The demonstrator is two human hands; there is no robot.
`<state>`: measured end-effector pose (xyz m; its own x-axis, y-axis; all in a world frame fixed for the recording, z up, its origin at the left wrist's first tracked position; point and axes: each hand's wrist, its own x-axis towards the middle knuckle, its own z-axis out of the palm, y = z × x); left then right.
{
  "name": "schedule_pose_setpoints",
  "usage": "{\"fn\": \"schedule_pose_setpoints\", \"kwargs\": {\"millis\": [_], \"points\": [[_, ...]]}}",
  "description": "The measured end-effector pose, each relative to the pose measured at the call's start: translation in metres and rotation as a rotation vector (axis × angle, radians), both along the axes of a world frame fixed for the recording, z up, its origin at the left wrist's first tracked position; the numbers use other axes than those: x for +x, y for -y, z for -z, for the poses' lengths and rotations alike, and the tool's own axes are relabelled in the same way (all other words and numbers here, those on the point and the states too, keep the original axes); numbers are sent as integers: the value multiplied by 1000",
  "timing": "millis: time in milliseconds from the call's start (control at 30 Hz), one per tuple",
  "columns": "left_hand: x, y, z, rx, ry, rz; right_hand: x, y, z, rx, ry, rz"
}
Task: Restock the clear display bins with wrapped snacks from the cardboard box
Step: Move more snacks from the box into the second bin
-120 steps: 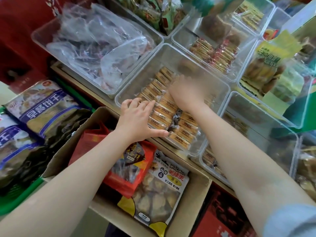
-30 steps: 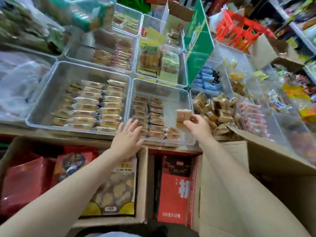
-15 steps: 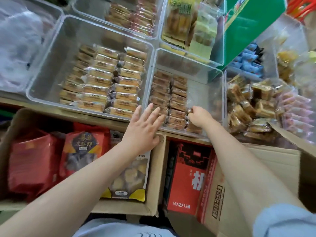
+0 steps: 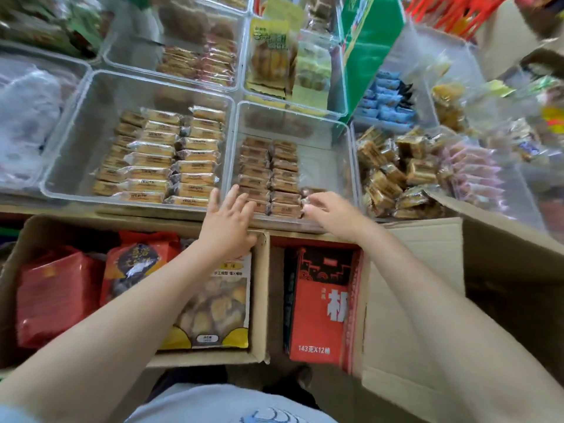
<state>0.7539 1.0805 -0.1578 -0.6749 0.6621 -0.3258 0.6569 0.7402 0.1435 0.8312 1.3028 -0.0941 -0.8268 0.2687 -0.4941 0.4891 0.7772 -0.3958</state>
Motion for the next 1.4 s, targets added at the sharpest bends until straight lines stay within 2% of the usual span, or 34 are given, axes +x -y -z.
{"fn": "schedule_pose_setpoints", "kwargs": {"millis": [67,133,233,333,400,500,633,767,900,933,1100,1167,1267,1300,1367,1400], "points": [[24,-11,-11,58,12,-45,47,-6,-48,1,-161,40],[63,-29,-27,244,61,-26,102,-20,-89,-11,-322,128],[135,-68,-64,552,378,-12,181,-50,-125,31,-530,300],[206,-108,-93,678,610,-7,247,-88,-128,17,-601,484],[244,-131,-103,757,641,-16,278,-115,-116,-20,-497,568],[280,-160,-109,772,535,-39,314,-153,-80,-31,-250,482],[300,-195,-114,579,118,35,331,-199,-25,-30,-26,357],[306,-221,-111,386,-46,47,322,-230,23,55,136,230],[309,-226,-113,350,-99,21,327,-242,83,193,378,-43],[309,-225,-114,350,-97,18,330,-241,95,222,414,-54],[311,-217,-116,370,-33,-16,332,-238,109,335,323,-58],[313,-219,-115,375,-30,-24,326,-245,93,102,225,115],[314,-221,-116,393,2,-25,314,-243,44,-678,56,562],[314,-221,-117,401,13,-25,311,-243,28,-939,23,643],[314,-221,-117,408,20,-19,308,-243,-2,-1278,-31,673],[314,-221,-117,409,21,-18,308,-243,-13,-1361,-55,641]]}}
